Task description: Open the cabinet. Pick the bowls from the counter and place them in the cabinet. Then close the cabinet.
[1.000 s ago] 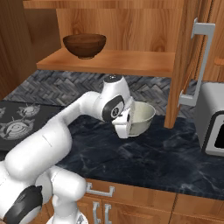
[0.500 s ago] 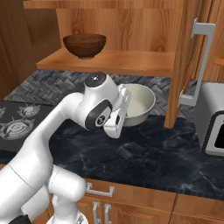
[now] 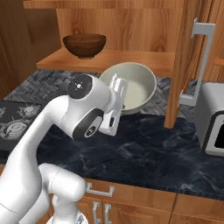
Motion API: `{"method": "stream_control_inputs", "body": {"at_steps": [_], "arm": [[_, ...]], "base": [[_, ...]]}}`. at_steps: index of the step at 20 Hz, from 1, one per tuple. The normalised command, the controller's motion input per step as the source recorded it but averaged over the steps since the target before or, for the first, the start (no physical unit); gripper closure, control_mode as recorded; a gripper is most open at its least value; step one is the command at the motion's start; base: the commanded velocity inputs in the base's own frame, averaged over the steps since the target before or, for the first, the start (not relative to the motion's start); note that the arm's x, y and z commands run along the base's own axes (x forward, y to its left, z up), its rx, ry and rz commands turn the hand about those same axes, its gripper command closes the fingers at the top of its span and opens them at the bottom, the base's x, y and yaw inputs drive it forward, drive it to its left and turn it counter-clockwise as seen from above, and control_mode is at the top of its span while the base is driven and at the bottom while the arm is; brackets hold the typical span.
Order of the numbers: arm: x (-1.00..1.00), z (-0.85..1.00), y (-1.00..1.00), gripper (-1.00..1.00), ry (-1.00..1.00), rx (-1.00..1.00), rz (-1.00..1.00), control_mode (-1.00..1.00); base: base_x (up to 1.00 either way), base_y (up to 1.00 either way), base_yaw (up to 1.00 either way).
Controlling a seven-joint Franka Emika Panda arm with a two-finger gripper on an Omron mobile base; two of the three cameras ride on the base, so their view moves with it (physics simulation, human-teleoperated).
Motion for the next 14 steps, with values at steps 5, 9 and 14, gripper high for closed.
{"method": "stream_control_inputs", "body": {"at_steps": [5,9,14], "arm": [[-0.05,0.63,0.10,1.00,-0.21,0.00,0.00,-1.00],[0.06,0.55,0.16,1.00,-0.15,0.00,0.00,-1.00],[0.20,0.43,0.11,1.00,-0.08,0.00,0.00,-1.00]], "base": [[0.00,0.00,0.00],[0.00,0.00,0.00],[0.00,0.00,0.00]]}}
